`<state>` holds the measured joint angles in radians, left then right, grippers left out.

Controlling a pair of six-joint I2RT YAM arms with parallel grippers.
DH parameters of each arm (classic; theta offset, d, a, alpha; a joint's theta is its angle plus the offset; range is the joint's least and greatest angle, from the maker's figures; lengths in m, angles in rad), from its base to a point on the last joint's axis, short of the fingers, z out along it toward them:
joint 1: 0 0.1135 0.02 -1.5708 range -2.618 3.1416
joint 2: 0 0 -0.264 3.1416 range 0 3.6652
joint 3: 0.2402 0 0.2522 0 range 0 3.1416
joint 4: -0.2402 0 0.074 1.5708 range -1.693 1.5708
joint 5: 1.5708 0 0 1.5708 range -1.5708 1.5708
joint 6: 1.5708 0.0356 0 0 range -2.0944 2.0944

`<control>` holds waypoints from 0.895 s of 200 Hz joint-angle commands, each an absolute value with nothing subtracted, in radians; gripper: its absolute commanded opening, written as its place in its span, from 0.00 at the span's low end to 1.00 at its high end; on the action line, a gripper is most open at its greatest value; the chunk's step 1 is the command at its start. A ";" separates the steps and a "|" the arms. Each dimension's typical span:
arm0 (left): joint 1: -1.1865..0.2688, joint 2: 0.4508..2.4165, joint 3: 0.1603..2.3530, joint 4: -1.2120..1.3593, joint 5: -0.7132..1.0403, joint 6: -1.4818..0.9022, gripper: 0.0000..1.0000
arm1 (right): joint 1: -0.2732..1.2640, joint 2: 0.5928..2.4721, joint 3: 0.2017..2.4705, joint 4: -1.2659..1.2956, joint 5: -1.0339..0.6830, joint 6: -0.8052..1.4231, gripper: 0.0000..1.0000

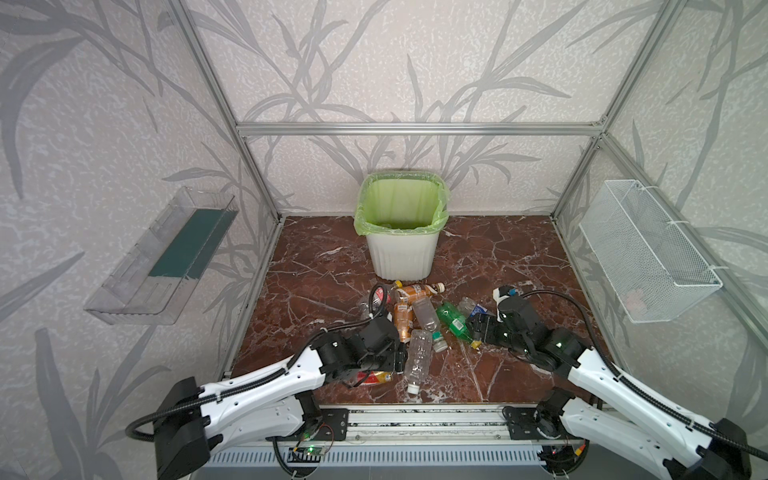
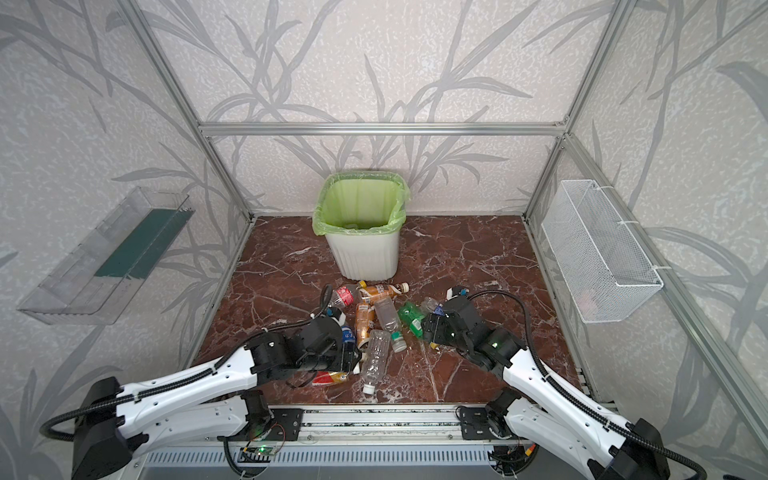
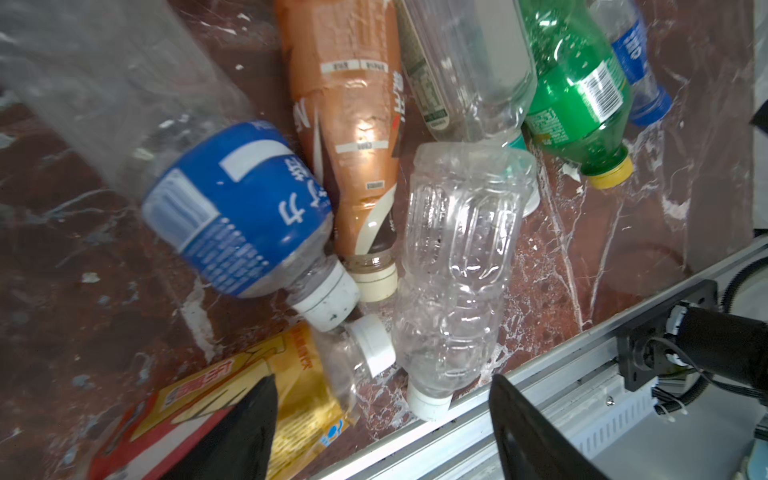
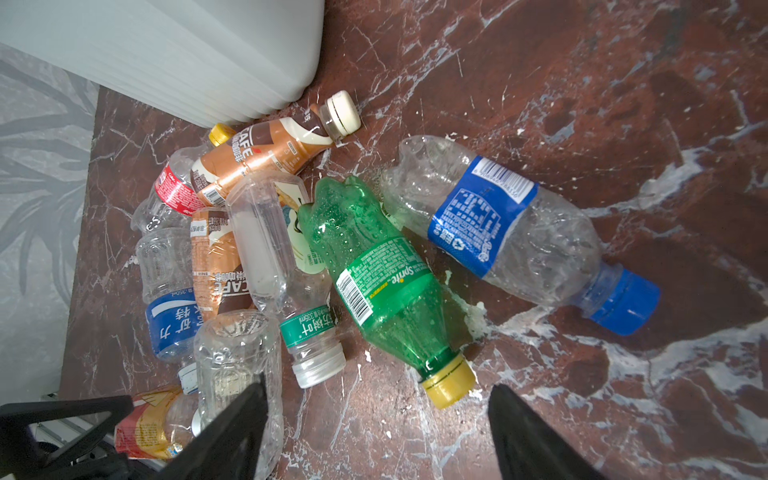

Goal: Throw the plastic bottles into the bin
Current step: 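Lower the left gripper onto a clear ridged bottle and close on it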

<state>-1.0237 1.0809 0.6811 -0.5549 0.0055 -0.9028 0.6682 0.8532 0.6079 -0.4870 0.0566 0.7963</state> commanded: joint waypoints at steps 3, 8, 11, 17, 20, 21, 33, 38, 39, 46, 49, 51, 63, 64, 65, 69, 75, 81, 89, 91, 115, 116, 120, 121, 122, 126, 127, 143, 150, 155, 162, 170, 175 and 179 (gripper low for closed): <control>-1.074 1.182 0.761 -0.500 -0.068 -0.938 0.79 | 0.663 0.820 0.595 -0.526 0.089 0.792 0.83; -1.082 1.203 0.776 -0.501 -0.075 -0.937 0.79 | 0.662 0.814 0.594 -0.530 0.091 0.793 0.83; -1.088 1.212 0.783 -0.503 -0.080 -0.935 0.79 | 0.662 0.810 0.593 -0.533 0.092 0.793 0.83; -1.097 1.232 0.796 -0.506 -0.085 -0.934 0.79 | 0.661 0.802 0.590 -0.537 0.093 0.793 0.83; -1.098 1.241 0.801 -0.505 -0.086 -0.932 0.79 | 0.660 0.798 0.588 -0.540 0.095 0.793 0.83; -1.099 1.243 0.802 -0.506 -0.086 -0.932 0.79 | 0.661 0.796 0.588 -0.541 0.096 0.793 0.83; -1.107 1.269 0.818 -0.503 -0.086 -0.925 0.79 | 0.658 0.780 0.582 -0.549 0.101 0.795 0.83; -1.109 1.278 0.825 -0.503 -0.088 -0.923 0.79 | 0.658 0.775 0.579 -0.552 0.102 0.795 0.83; -1.109 1.280 0.826 -0.502 -0.089 -0.922 0.79 | 0.658 0.773 0.578 -0.553 0.103 0.795 0.83; -1.112 1.293 0.834 -0.502 -0.091 -0.920 0.78 | 0.657 0.765 0.574 -0.555 0.104 0.796 0.83; -1.113 1.297 0.837 -0.502 -0.091 -0.918 0.78 | 0.657 0.762 0.573 -0.559 0.104 0.796 0.83; -1.113 1.301 0.840 -0.502 -0.091 -0.917 0.78 | 0.656 0.761 0.574 -0.560 0.104 0.796 0.83; -1.115 1.324 0.853 -0.497 -0.091 -0.911 0.78 | 0.653 0.752 0.571 -0.565 0.104 0.795 0.83; -1.115 1.324 0.854 -0.497 -0.091 -0.910 0.78 | 0.652 0.751 0.571 -0.565 0.105 0.795 0.83; -1.115 1.326 0.856 -0.497 -0.091 -0.908 0.78 | 0.652 0.751 0.571 -0.566 0.105 0.795 0.83; -1.115 1.336 0.860 -0.498 -0.089 -0.905 0.78 | 0.651 0.749 0.569 -0.567 0.104 0.795 0.83; -1.114 1.350 0.869 -0.498 -0.089 -0.900 0.78 | 0.650 0.746 0.569 -0.568 0.104 0.794 0.83; -1.114 1.364 0.879 -0.501 -0.088 -0.894 0.78 | 0.648 0.743 0.568 -0.570 0.103 0.793 0.83; -1.115 1.383 0.891 -0.502 -0.086 -0.888 0.78 | 0.645 0.739 0.565 -0.572 0.101 0.792 0.83; -1.114 1.388 0.894 -0.503 -0.086 -0.887 0.78 | 0.645 0.739 0.565 -0.572 0.100 0.792 0.83; -1.114 1.444 0.930 -0.520 -0.075 -0.874 0.79 | 0.637 0.731 0.564 -0.578 0.098 0.788 0.83; -1.114 1.445 0.930 -0.520 -0.074 -0.872 0.79 | 0.637 0.731 0.564 -0.578 0.098 0.789 0.83; -1.114 1.454 0.935 -0.523 -0.073 -0.871 0.80 | 0.637 0.730 0.564 -0.580 0.098 0.787 0.83; -1.114 1.456 0.936 -0.524 -0.072 -0.871 0.80 | 0.636 0.730 0.564 -0.579 0.098 0.787 0.83; -1.114 1.458 0.937 -0.524 -0.071 -0.870 0.80 | 0.636 0.729 0.564 -0.579 0.098 0.787 0.83; -1.114 1.463 0.941 -0.526 -0.069 -0.869 0.80 | 0.635 0.726 0.564 -0.581 0.098 0.787 0.83; -1.114 1.466 0.942 -0.528 -0.069 -0.869 0.80 | 0.635 0.727 0.564 -0.580 0.098 0.787 0.83; -1.114 1.490 0.957 -0.544 -0.070 -0.865 0.80 | 0.630 0.721 0.563 -0.582 0.096 0.786 0.83; -1.114 1.499 0.962 -0.554 -0.074 -0.865 0.80 | 0.629 0.721 0.562 -0.582 0.094 0.785 0.83; -1.114 1.506 0.966 -0.559 -0.076 -0.864 0.80 | 0.626 0.720 0.561 -0.582 0.093 0.785 0.83; -1.115 1.513 0.969 -0.564 -0.077 -0.864 0.80 | 0.624 0.721 0.561 -0.582 0.091 0.784 0.83; -1.115 1.523 0.974 -0.570 -0.074 -0.863 0.80 | 0.623 0.721 0.561 -0.581 0.089 0.784 0.83; -1.115 1.529 0.976 -0.569 -0.072 -0.864 0.80 | 0.622 0.721 0.559 -0.580 0.088 0.784 0.83; -1.114 1.533 0.976 -0.570 -0.069 -0.863 0.80 | 0.621 0.722 0.559 -0.580 0.087 0.783 0.83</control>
<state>-1.1118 1.5097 0.9466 -0.5266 -0.0574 -0.8742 0.6292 0.7296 0.5724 -0.5591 0.0860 0.7933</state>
